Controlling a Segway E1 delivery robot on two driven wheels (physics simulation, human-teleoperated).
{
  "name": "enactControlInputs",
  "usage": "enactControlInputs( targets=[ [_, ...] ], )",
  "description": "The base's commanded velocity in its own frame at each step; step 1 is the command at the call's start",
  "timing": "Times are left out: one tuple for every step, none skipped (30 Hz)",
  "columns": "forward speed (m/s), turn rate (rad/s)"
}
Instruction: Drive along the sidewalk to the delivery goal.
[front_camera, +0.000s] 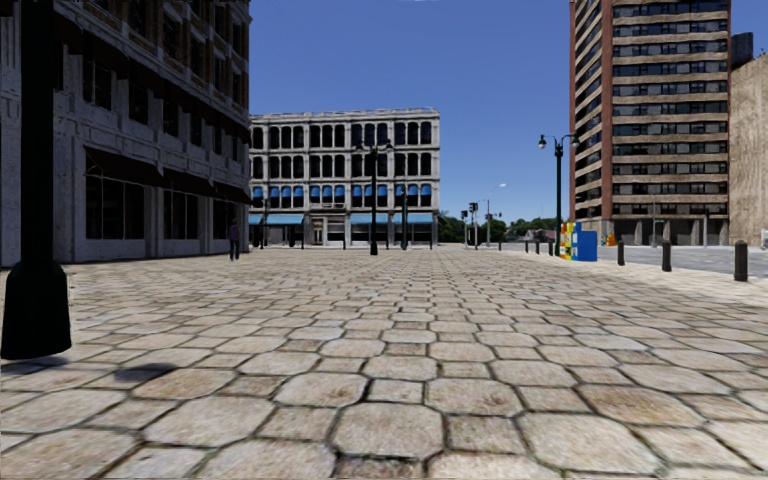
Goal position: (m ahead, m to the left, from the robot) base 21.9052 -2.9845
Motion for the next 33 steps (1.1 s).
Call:
enactControlInputs(
  targets=[
    [1.96,-0.89],
    [1.96,-0.89],
    [1.96,-0.89],
    [1.96,-0.73],
    [1.96,-0.01],
    [1.96,0.00],
    [1.96,0.00],
    [1.96,0.00],
    [1.96,0.00],
    [1.96,0.00],
    [1.96,0.00],
    [1.96,0.00],
    [1.96,0.00],
    [1.96,0.00],
    [1.96,0.00],
    [1.96,0.00],
    [1.96,0.00],
    [1.96,0.00],
    [1.96,0.00],
    [1.96,0.00],
    [1.95,0.00],
    [1.94,0.00],
    [1.92,0.00],
    [1.91,-0.42],
    [1.91,-0.42],
    [1.91,-0.97],
    [1.90,-1.05],
    [1.89,-1.11],
    [1.89,-1.13],
    [1.89,-1.12],
    [1.89,-1.12],
    [1.89,0.00],
    [1.89,0.00]
  ],
)
